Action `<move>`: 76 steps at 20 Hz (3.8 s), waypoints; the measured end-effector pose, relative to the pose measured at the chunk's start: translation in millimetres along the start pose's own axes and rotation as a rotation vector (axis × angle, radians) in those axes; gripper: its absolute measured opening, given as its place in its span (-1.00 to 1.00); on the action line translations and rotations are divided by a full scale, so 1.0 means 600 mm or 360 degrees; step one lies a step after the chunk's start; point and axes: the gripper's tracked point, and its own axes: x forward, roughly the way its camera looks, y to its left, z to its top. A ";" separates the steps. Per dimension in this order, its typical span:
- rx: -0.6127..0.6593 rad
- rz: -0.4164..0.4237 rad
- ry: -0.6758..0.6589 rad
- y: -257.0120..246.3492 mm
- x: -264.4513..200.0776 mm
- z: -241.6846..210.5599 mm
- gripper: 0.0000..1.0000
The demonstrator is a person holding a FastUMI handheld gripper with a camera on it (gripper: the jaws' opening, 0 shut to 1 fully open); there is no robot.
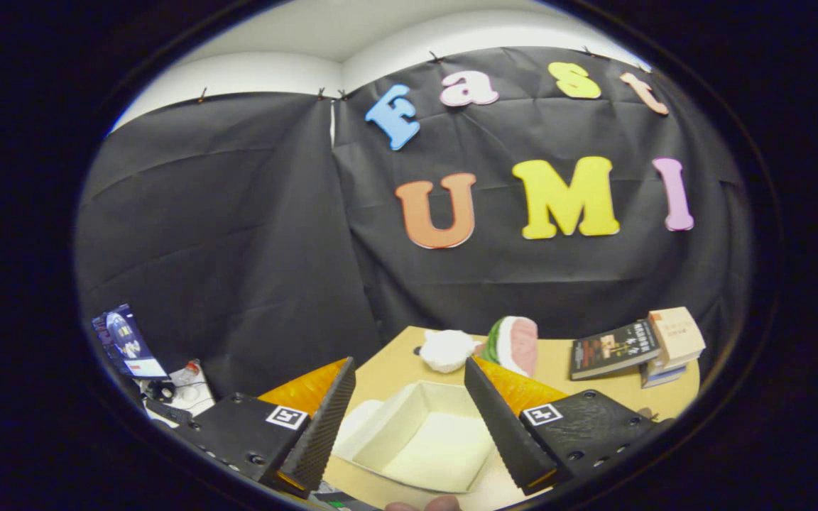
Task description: Open the storage box then place both shoes into the box .Put the left shoe in first, then the right shoe, with the right side of both shoes facing outward in a uniform manner.
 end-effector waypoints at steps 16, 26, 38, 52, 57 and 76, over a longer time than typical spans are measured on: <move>0.0144 -0.0747 0.0339 -0.453 -0.182 -0.195 0.88; 0.0211 -0.0712 0.0794 -0.514 -0.104 -0.406 0.88; 0.0238 -0.0716 0.1040 -0.542 -0.034 -0.496 0.41; 0.0579 -0.0780 0.1127 -0.556 -0.022 -0.524 -0.98; 0.0735 -0.0788 0.1086 -0.533 -0.031 -0.500 -0.99; 0.0822 -0.0485 0.0666 -0.161 0.085 -0.170 -0.99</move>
